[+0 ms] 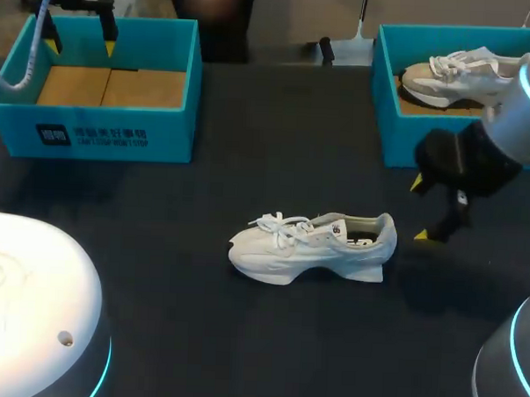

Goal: Take the shoe out of the shoebox, open the shoe tongue, remove and reinsert the insole, then place the shoe into the shoebox

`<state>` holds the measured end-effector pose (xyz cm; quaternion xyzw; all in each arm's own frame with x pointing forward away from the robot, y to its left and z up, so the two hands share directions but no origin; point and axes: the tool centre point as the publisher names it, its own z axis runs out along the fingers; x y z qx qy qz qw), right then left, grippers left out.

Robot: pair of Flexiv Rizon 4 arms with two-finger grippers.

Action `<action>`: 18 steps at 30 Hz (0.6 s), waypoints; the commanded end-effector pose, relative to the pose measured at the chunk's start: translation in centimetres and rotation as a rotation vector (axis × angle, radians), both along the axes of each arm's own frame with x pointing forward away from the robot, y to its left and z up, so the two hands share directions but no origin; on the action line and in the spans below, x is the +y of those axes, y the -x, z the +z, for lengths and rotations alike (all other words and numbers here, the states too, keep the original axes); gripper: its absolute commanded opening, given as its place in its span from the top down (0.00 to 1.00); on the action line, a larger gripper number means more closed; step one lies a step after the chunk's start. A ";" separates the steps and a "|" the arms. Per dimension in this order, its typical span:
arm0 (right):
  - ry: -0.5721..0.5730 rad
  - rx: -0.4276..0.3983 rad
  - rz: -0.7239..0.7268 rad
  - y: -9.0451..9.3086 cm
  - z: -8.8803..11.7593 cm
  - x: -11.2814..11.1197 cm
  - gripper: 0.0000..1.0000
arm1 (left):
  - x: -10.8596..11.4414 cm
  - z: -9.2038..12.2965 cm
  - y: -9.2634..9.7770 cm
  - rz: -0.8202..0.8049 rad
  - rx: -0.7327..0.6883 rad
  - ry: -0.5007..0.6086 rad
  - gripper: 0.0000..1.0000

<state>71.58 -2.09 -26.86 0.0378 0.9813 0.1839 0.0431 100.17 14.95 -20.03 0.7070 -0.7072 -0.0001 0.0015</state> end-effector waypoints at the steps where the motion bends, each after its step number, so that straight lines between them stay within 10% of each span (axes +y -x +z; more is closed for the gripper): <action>1: -0.237 -0.012 0.034 -0.5 -0.8 -1.4 0.00 | 0.0 0.0 0.1 0.000 -0.001 -0.001 0.00; 18: -0.454 -0.001 0.068 -3.0 -5.2 -3.1 0.00 | 0.0 0.0 0.1 0.000 -0.001 -0.001 0.00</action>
